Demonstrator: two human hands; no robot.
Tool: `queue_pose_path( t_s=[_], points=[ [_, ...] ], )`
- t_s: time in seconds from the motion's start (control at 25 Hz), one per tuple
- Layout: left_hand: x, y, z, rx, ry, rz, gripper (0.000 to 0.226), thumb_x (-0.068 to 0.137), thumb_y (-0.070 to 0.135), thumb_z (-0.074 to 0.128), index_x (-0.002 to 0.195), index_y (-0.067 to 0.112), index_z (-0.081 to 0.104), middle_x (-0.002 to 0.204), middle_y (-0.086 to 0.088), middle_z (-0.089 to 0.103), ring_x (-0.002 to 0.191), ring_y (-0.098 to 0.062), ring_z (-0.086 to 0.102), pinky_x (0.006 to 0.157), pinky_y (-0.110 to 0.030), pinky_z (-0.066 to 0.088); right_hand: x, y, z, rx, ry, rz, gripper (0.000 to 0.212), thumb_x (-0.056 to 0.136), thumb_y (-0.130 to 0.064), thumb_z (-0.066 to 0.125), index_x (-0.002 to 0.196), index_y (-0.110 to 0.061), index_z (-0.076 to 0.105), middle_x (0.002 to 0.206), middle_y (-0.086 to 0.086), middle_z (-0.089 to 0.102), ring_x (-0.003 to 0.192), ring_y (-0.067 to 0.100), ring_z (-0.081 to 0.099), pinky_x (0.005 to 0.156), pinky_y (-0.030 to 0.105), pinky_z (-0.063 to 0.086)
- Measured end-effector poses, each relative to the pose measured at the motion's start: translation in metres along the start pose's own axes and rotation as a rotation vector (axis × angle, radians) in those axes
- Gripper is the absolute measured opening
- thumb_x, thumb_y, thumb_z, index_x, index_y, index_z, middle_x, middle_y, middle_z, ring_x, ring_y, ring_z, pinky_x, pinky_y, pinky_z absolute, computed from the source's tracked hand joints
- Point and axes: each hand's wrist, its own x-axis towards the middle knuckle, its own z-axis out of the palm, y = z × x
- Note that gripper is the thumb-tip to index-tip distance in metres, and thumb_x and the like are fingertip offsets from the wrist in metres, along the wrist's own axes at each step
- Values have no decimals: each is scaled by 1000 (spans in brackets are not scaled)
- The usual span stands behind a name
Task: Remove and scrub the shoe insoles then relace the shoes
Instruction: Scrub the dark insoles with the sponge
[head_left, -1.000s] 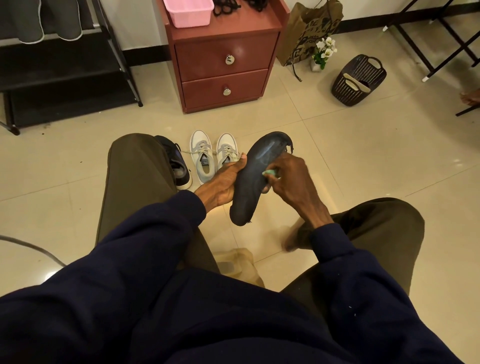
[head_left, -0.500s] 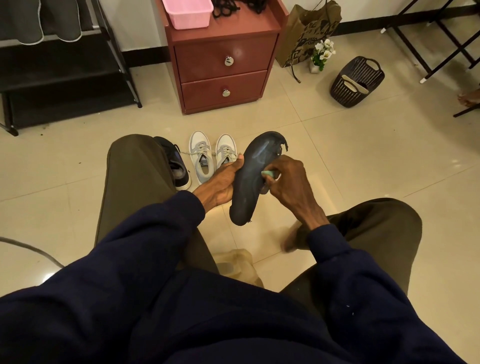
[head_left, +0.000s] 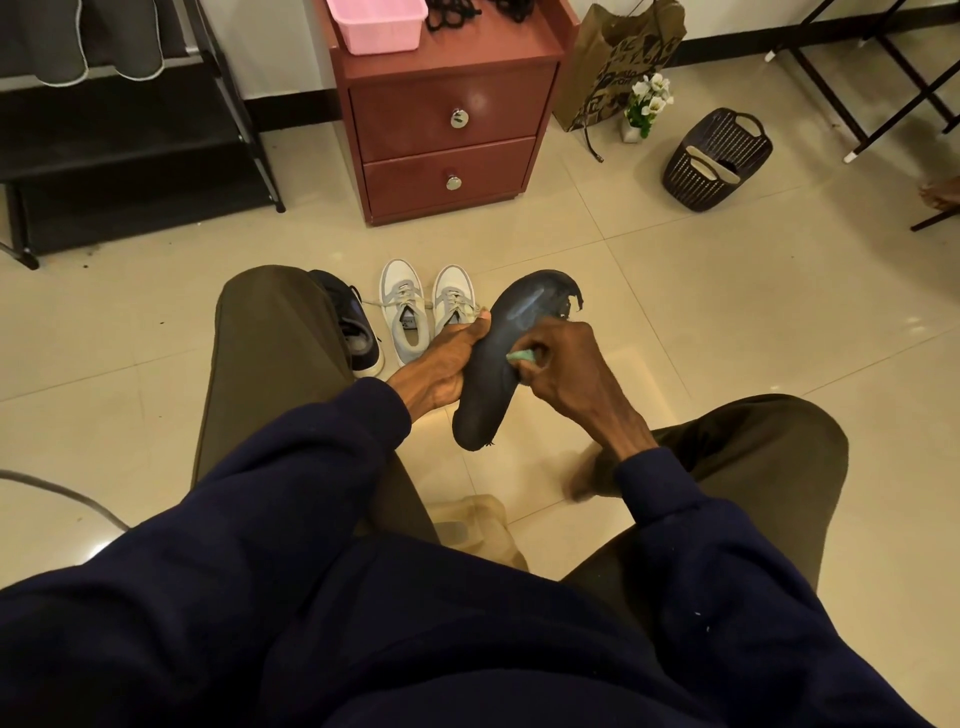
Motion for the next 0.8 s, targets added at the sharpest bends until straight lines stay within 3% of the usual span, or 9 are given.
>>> queue_pose_path(
  t_s=[0.08,0.24,0.32,0.44,0.52,0.6,0.72,0.8],
  points=[
    [2,-1,0,8,21,3,29,107,28,52,106,3,67,91,-11,77,80,-22,75,79,-34,62,-1,-7,4,48,-51,-2,7,79,-7,78,83,-12,78,79,-3,70,67,5,59,60,17,48],
    [3,-2,0,-43,9,-9,31,107,28,52,117,2,65,121,-22,70,112,-37,67,104,-54,52,3,12,-3,-30,193,186,8,77,-7,79,80,-14,76,78,-2,69,65,6,56,58,15,45],
    [3,-2,0,-45,17,-7,31,107,28,52,117,2,65,123,-22,69,112,-37,67,105,-54,51,1,15,-2,-6,221,201,8,78,-8,79,82,-14,76,81,-2,69,68,7,58,60,18,49],
    [2,0,0,-36,26,-5,30,106,29,53,114,2,65,102,-15,75,88,-26,73,87,-40,60,-2,-5,7,120,36,52,8,80,-8,79,87,-12,78,83,-2,70,70,7,59,61,12,45],
    [2,-2,0,-1,34,-13,29,105,28,55,116,2,63,96,-12,74,79,-22,74,75,-34,63,-4,-15,9,98,-168,-20,9,80,-6,78,86,-12,80,83,-2,71,70,6,59,60,11,43],
    [0,-1,1,8,36,-19,28,105,27,56,116,1,62,93,-12,75,76,-21,75,70,-31,64,-2,-14,7,39,-256,-25,7,79,-8,80,83,-14,81,83,-4,72,67,4,60,59,14,46],
    [-1,2,2,5,3,-16,31,107,29,53,115,1,64,103,-14,75,88,-24,74,84,-35,62,1,0,1,-17,-78,46,4,80,-10,80,82,-14,78,80,-3,71,67,7,61,59,20,49],
    [-3,2,3,-5,-28,-24,33,108,29,48,117,2,64,113,-17,72,99,-29,72,96,-43,57,3,10,-1,-86,116,108,5,82,-11,78,85,-14,76,84,-1,68,71,9,58,61,11,39]
  ],
)
